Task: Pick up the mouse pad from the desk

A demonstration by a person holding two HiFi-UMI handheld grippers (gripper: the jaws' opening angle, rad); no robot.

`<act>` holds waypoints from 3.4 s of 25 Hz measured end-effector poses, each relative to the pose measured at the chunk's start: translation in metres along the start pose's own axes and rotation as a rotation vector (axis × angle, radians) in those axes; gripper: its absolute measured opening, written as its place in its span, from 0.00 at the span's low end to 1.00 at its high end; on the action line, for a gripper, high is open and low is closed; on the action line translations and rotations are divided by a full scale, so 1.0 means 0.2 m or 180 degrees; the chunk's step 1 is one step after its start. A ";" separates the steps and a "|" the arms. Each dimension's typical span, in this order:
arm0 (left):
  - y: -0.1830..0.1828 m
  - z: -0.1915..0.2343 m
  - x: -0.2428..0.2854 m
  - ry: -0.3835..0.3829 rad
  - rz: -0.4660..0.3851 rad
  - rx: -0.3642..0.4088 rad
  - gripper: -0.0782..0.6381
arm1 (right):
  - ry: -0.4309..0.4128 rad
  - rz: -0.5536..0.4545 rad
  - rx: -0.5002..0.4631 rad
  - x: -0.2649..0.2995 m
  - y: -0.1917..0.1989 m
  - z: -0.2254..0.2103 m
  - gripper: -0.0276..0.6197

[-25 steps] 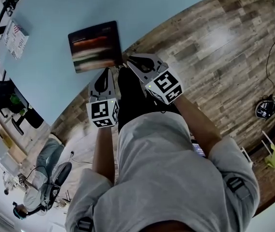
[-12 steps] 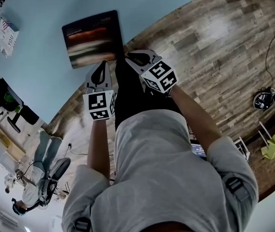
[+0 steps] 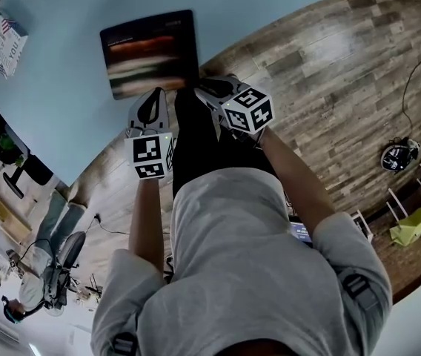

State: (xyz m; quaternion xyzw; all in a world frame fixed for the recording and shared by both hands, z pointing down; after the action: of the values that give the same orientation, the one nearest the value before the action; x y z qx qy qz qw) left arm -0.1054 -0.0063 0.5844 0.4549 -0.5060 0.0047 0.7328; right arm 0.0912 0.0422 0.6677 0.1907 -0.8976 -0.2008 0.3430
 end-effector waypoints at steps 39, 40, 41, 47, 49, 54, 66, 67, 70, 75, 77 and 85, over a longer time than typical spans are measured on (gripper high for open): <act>0.05 0.11 -0.09 -0.0146 -0.0271 -0.0443 0.13 | -0.0169 0.0084 -0.0559 0.04 -0.18 0.20 0.07; 0.04 0.11 -0.10 -0.0156 -0.0290 -0.0449 0.13 | -0.0178 0.0082 -0.0581 0.04 -0.19 0.21 0.07; 0.04 0.12 -0.10 -0.0167 -0.0308 -0.0455 0.13 | -0.0186 0.0079 -0.0603 0.05 -0.21 0.23 0.07; 0.01 0.20 -0.13 -0.0234 -0.0379 -0.0528 0.13 | -0.0216 0.0059 -0.0739 0.08 -0.30 0.31 0.07; 0.00 0.23 -0.14 -0.0249 -0.0405 -0.0556 0.13 | -0.0220 0.0048 -0.0782 0.10 -0.33 0.33 0.07; -0.01 0.31 -0.16 -0.0276 -0.0455 -0.0610 0.13 | -0.0224 0.0024 -0.0860 0.14 -0.41 0.38 0.07; -0.09 0.52 -0.17 -0.0245 -0.0539 -0.0602 0.13 | -0.0139 -0.0018 -0.0897 0.30 -0.58 0.43 0.07; -0.10 0.54 -0.18 -0.0236 -0.0541 -0.0590 0.13 | -0.0128 -0.0031 -0.0899 0.32 -0.60 0.44 0.07; -0.11 0.61 -0.18 -0.0207 -0.0546 -0.0575 0.13 | -0.0093 -0.0053 -0.0913 0.38 -0.64 0.47 0.07; -0.14 0.73 -0.19 -0.0161 -0.0560 -0.0556 0.13 | -0.0015 -0.0081 -0.0929 0.46 -0.71 0.49 0.07; -0.15 0.78 -0.20 -0.0138 -0.0563 -0.0550 0.13 | 0.0012 -0.0105 -0.0923 0.48 -0.73 0.51 0.07; -0.22 0.92 -0.19 -0.0092 -0.0604 -0.0642 0.13 | 0.0059 -0.0234 -0.0882 0.52 -0.85 0.54 0.07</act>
State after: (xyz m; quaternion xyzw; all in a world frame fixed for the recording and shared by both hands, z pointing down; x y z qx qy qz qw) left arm -0.2397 -0.1388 0.5398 0.4247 -0.4691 -0.1221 0.7646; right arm -0.0205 -0.1270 0.5661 0.1761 -0.8505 -0.3334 0.3667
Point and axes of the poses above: the fingertips, and each gripper's own axes: x forward along the fingers, z to its left, y out of its underside, the point moved 10 cm from there along -x, backward along the fingers, and after that the axes turned 2 degrees about z, right-handed, at the moved point
